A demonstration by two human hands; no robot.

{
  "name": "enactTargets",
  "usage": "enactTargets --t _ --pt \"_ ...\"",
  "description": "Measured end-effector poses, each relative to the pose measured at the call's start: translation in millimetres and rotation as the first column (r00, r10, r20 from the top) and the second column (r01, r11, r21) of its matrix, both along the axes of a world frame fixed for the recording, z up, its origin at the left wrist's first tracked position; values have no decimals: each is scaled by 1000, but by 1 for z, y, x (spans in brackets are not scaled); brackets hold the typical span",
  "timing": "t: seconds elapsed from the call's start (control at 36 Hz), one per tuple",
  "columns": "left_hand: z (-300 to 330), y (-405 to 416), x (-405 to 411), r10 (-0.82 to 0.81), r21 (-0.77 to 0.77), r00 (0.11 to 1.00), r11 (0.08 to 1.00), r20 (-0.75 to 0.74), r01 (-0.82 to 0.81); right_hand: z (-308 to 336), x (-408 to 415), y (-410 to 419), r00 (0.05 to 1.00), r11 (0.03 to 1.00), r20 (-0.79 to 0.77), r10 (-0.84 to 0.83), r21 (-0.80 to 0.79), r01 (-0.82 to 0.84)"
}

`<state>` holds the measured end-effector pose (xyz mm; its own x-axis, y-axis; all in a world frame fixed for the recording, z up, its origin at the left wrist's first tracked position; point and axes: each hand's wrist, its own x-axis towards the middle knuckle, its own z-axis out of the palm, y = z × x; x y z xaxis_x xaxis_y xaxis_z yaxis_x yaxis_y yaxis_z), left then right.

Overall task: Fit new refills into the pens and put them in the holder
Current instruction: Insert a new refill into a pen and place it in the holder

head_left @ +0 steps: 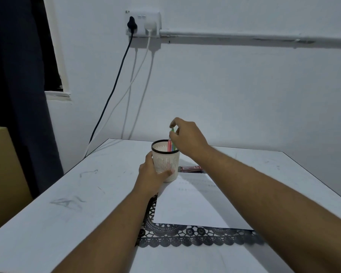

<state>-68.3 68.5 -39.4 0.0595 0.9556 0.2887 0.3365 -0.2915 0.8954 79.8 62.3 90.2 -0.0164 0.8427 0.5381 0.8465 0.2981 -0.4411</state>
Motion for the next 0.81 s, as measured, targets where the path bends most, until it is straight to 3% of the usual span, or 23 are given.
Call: enactTargets --t 0.14,0.42,0.5,0.61,0.67,0.72,0.81 --pt "-1 1 -2 3 0 1000 1000 -21 -3 -8 1 5 995 996 86 -51 -63 57" --pt "8 -6 2 62 22 997 998 35 -63 -15 37 -24 981 999 -194 24 45 -15" --pt "22 -25 7 171 189 984 965 56 -179 -35 59 -41 969 1000 -246 15 -14 -19" --pt "38 -52 18 227 546 971 806 69 -227 -72 92 -66 986 991 -163 -24 -137 1" --pt "42 -61 25 169 645 985 757 -34 -108 -89 105 -76 999 979 -38 -38 -199 30" --pt "39 -69 35 95 613 969 787 -227 67 -100 113 -85 994 973 91 -56 -217 75" --pt "26 -73 49 94 485 826 843 -556 231 -106 117 -94 988 946 154 -13 -318 62"
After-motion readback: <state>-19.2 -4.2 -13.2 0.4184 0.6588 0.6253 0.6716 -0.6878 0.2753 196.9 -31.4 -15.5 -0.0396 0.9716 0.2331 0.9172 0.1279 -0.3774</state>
